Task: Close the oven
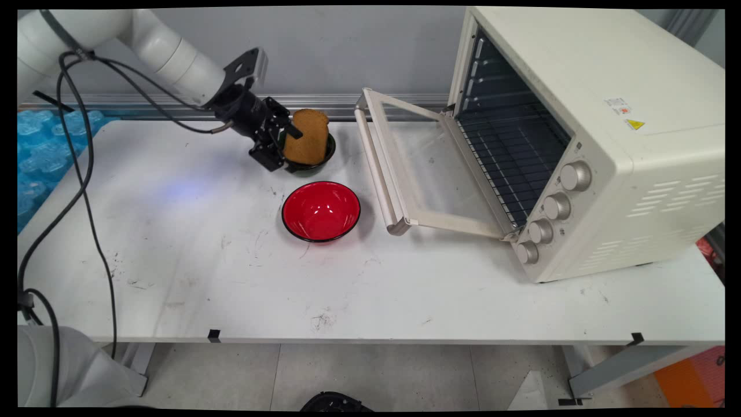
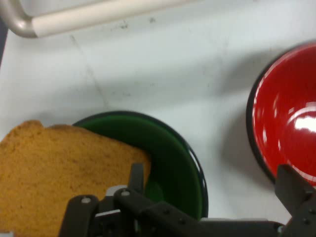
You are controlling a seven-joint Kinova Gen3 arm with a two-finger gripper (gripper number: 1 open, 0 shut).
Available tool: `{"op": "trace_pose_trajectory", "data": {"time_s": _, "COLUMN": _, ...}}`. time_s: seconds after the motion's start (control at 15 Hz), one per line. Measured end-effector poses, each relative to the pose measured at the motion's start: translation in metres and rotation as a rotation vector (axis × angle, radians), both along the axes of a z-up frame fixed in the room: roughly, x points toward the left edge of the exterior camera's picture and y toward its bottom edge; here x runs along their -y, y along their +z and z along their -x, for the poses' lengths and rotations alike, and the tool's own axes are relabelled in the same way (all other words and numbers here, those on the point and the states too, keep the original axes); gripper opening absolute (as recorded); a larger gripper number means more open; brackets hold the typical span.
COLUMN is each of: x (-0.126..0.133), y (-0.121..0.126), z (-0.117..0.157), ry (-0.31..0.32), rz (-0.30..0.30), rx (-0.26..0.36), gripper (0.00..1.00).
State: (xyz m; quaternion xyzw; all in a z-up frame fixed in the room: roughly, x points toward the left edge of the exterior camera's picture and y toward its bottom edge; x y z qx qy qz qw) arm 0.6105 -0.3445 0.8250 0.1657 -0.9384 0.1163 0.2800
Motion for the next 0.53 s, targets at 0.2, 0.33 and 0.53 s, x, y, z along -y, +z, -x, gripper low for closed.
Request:
{"op": "trace_pose_trajectory", "data": {"time_s": 0.2, "x": 0.007, "y": 0.009, "z": 0.013, "ry": 0.056, "rz": -0.035, "rx": -0.038, "gripper": 1.0}}
{"op": "trace_pose_trajectory", "data": {"time_s": 0.33, "x": 0.014, "y": 0.01, "z": 0.025, "ry": 0.089, "rz": -0.056, "rx": -0.064, "gripper": 1.0}}
{"op": "trace_pose_trajectory", "data": {"time_s": 0.53, "x": 0.026, "y": 0.007, "z": 0.042, "ry": 0.128, "rz": -0.081, "rx": -0.096, "gripper": 1.0}}
